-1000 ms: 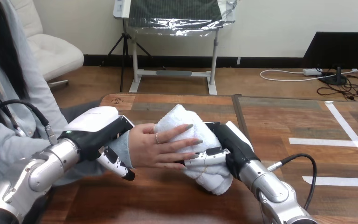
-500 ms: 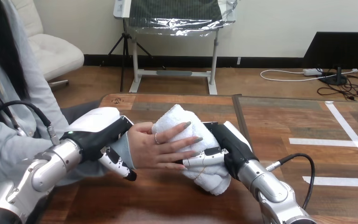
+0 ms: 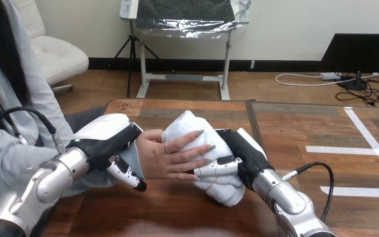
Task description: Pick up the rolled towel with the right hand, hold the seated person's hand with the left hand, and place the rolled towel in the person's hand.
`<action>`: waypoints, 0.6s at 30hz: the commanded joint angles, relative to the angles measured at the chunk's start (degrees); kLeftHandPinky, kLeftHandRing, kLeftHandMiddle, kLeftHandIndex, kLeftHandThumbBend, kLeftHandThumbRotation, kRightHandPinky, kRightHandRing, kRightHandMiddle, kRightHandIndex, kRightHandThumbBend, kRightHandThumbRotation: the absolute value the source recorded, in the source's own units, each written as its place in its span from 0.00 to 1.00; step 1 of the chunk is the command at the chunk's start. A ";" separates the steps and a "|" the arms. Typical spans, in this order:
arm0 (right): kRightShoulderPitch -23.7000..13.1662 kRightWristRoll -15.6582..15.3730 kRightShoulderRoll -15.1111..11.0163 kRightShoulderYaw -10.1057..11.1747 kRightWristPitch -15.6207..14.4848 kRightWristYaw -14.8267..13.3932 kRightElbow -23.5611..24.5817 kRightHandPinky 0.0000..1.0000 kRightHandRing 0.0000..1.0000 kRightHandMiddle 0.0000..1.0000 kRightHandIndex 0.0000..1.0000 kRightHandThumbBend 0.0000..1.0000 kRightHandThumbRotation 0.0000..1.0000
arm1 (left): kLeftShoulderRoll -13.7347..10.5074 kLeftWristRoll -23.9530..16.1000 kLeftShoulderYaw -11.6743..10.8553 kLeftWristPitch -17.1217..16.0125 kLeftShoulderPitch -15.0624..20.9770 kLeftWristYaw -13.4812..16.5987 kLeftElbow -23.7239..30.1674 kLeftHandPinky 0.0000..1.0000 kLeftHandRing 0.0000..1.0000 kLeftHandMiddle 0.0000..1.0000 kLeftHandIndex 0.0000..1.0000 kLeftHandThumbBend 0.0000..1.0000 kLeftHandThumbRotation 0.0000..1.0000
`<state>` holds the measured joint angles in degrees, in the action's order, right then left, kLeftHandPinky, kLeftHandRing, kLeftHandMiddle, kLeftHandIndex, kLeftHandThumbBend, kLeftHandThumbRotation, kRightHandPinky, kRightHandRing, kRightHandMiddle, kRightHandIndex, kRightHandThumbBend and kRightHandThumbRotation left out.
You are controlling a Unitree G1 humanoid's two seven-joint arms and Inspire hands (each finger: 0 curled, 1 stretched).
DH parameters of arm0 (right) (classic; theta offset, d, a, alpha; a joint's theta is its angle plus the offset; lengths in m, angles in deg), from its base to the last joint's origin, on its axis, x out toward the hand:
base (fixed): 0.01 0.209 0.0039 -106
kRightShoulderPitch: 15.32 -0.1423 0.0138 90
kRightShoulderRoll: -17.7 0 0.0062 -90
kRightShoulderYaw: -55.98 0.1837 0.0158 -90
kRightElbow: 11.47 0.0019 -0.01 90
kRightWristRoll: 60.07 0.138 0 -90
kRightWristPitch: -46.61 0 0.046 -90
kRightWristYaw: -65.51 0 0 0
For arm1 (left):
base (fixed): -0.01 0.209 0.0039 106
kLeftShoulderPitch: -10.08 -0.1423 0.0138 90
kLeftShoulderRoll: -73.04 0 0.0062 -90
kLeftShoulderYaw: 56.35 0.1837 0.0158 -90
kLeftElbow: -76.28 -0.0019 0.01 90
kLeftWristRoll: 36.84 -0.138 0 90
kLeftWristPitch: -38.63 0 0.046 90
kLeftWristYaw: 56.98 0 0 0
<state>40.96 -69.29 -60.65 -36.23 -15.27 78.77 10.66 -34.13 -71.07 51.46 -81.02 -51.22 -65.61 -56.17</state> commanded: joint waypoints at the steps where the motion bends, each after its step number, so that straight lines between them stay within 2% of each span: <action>1: -3.08 -1.25 2.49 -3.00 2.87 2.08 3.26 0.29 0.33 0.41 0.45 0.79 0.00 | 3.78 2.16 -0.49 -4.06 11.83 0.67 5.85 0.23 0.29 0.36 0.38 0.84 0.00; 18: -2.98 -0.55 2.58 -2.52 3.18 2.88 3.05 0.29 0.34 0.42 0.45 0.80 0.00 | 3.48 2.40 -0.76 -4.07 11.26 0.41 6.20 0.24 0.30 0.37 0.38 0.83 0.00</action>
<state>41.01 -69.24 -61.03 -36.22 -15.26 79.45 10.66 -33.69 -71.06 51.46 -81.28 -50.22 -65.73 -56.16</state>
